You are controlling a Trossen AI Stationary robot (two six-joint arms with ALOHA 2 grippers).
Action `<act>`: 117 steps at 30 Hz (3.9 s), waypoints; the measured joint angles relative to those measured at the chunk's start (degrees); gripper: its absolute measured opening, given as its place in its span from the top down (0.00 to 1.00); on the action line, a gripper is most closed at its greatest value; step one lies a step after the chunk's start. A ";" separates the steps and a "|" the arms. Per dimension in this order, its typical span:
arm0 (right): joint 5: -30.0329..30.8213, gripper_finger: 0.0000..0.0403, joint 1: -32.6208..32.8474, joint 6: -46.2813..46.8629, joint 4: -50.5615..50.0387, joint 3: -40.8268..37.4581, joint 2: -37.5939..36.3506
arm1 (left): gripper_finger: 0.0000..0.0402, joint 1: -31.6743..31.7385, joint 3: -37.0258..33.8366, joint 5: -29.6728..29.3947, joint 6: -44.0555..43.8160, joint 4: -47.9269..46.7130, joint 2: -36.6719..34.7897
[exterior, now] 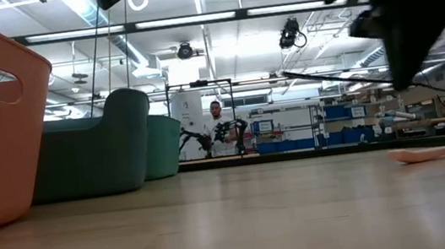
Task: Sort silverware by color (type)
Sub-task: Put the black fork into the orange bin
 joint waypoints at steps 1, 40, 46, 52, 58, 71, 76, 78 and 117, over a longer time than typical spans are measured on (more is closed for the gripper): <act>0.14 0.98 -1.36 -1.97 0.08 0.44 0.00 | 0.77 0.37 0.00 -0.18 0.01 0.02 0.00; 1.25 0.98 -40.46 -41.74 14.22 26.48 -0.09 | 0.61 9.71 -0.02 -8.03 -12.31 16.58 4.94; 1.65 0.98 -42.90 -41.83 14.73 32.69 -0.17 | 0.61 9.88 0.00 -15.87 -13.59 24.26 4.94; 1.67 0.98 -43.54 -41.83 15.23 36.17 -0.17 | 0.61 9.88 0.00 -22.41 -13.32 31.95 4.94; 0.79 0.98 -42.79 -41.76 15.76 36.22 -0.11 | 0.61 10.54 0.00 -22.52 -10.56 38.76 4.92; 1.31 0.98 -40.39 -41.22 15.81 36.22 -0.11 | 0.62 14.31 0.00 -22.27 -11.21 38.99 4.92; 1.01 0.98 -40.29 -41.22 15.79 36.22 -0.07 | 0.66 14.32 0.00 -21.74 -8.24 40.37 5.13; 0.71 0.98 -40.43 -41.22 15.81 36.22 -0.04 | 0.70 14.35 0.00 -20.54 -7.30 41.48 5.47; -2.72 0.75 -33.94 -27.06 12.86 36.17 -0.87 | 0.98 1.39 -0.01 -7.46 -1.33 14.43 -4.54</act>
